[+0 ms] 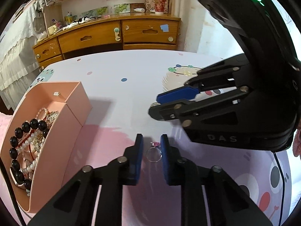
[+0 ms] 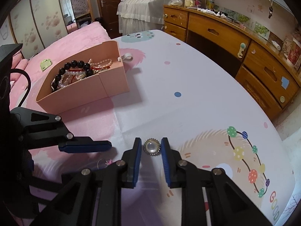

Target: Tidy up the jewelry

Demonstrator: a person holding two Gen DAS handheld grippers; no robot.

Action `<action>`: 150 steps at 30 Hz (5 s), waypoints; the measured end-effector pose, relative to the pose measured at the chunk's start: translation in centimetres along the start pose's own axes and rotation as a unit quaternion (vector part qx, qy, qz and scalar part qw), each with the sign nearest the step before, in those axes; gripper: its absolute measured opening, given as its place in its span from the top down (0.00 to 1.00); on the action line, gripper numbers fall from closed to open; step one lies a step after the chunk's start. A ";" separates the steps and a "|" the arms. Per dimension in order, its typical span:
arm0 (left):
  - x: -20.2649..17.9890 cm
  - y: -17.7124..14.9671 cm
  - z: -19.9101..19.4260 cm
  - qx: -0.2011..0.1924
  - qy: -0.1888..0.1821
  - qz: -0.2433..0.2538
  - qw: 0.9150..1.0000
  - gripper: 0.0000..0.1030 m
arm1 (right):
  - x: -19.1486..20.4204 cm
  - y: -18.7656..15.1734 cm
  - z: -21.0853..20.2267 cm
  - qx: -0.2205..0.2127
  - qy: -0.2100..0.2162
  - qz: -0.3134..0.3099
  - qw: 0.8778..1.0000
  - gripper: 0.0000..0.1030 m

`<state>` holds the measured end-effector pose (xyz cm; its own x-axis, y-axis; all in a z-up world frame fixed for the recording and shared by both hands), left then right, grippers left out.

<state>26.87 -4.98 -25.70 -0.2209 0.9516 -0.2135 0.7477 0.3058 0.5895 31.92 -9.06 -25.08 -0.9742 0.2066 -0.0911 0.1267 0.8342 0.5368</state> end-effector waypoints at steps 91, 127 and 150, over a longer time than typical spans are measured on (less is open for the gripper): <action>24.1 5.9 -12.1 0.083 -0.236 0.048 0.967 0.46 | 8.1 7.1 3.6 0.098 -0.241 0.327 0.908 0.82; 14.9 -4.3 -28.0 0.132 0.095 0.016 0.987 0.08 | 29.6 -1.0 -16.9 0.122 -0.154 0.448 0.872 0.05; 7.0 -7.1 -35.3 0.059 0.077 0.021 0.995 0.01 | 32.6 -1.1 -27.4 0.005 -0.223 0.456 0.861 0.00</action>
<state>-2.10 0.53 -3.92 -0.2739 0.9596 -0.0639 0.8250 0.2686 0.4971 -5.05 -17.21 -5.64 -0.2992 0.9528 0.0505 0.8050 0.2237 0.5494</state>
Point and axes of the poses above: each gripper's, at about its wrist camera, not at the fingertips, and z roughly the way its jaws point, x to its left, y to its top, the point moved 2 cm from there along z, roughly the way its jaws point, and after that the axes turned 15 degrees about -z, right-handed, at the moved point
